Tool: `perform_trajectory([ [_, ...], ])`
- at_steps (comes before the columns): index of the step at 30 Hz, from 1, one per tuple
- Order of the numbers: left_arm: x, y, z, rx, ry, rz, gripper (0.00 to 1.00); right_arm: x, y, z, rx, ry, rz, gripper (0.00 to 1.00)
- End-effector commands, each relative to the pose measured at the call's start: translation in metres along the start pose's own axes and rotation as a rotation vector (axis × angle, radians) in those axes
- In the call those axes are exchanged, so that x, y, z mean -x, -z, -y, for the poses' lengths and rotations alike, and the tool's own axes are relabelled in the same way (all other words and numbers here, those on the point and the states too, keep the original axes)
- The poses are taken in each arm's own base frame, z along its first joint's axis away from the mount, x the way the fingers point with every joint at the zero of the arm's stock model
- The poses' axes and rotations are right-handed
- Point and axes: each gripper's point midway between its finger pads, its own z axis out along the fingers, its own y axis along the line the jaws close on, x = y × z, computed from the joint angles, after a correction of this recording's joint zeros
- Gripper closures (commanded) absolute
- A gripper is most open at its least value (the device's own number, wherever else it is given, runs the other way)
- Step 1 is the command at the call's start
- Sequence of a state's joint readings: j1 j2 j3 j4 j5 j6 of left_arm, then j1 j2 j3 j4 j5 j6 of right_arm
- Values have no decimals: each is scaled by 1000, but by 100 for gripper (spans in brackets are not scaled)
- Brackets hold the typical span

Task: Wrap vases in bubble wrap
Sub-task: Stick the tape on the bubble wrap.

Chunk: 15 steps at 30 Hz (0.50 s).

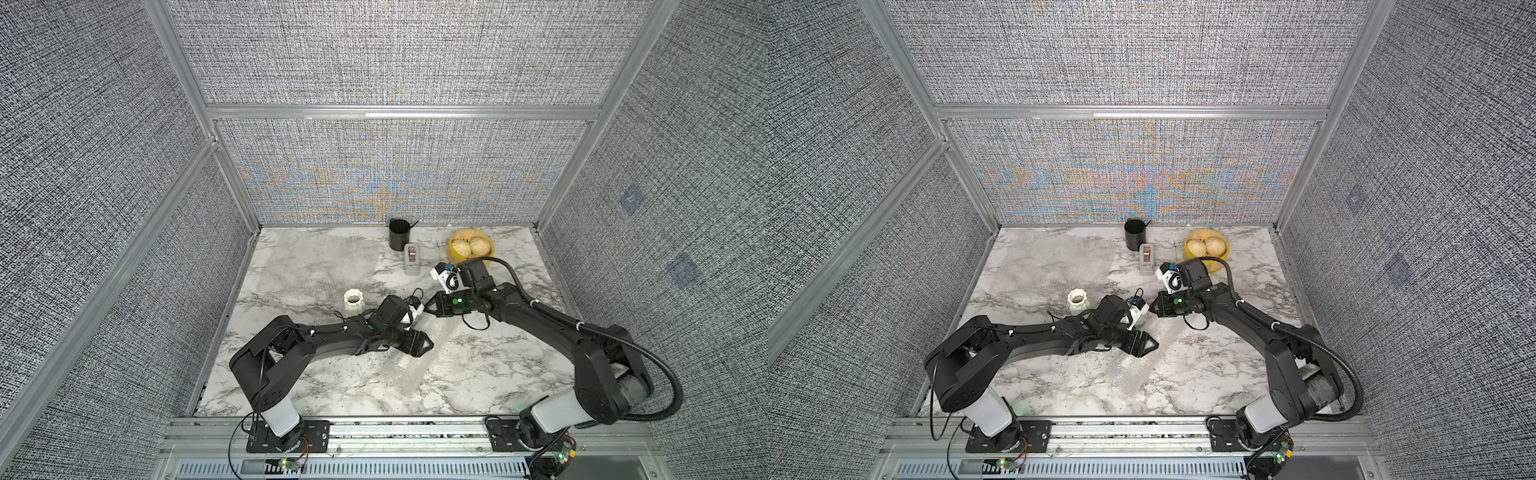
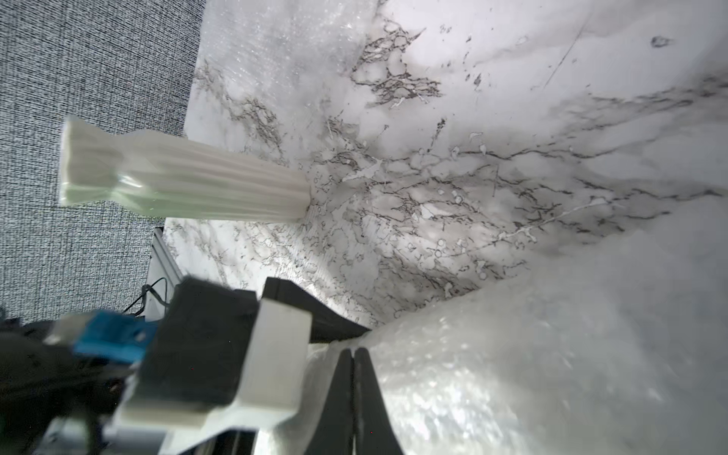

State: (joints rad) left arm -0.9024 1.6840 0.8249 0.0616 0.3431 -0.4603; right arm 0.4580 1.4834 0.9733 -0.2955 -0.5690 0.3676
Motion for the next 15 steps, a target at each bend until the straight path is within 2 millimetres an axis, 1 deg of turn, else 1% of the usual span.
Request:
perform_trajectory([
  [1, -57, 2, -37, 161, 60, -198, 52, -26, 8, -8, 58, -48, -62, 99],
  [3, -57, 3, -38, 164, 58, -197, 52, -39, 9, -13, 101, -82, -92, 99],
  [5, -57, 2, -38, 168, 54, -199, 52, -46, 10, -17, 128, -100, -112, 99],
  [7, -57, 2, -38, 168, 53, -202, 52, -53, 10, -16, 129, -111, -120, 100],
  [15, -59, 2, -38, 166, 59, -207, 53, -70, 1, 9, 37, -114, -161, 100],
])
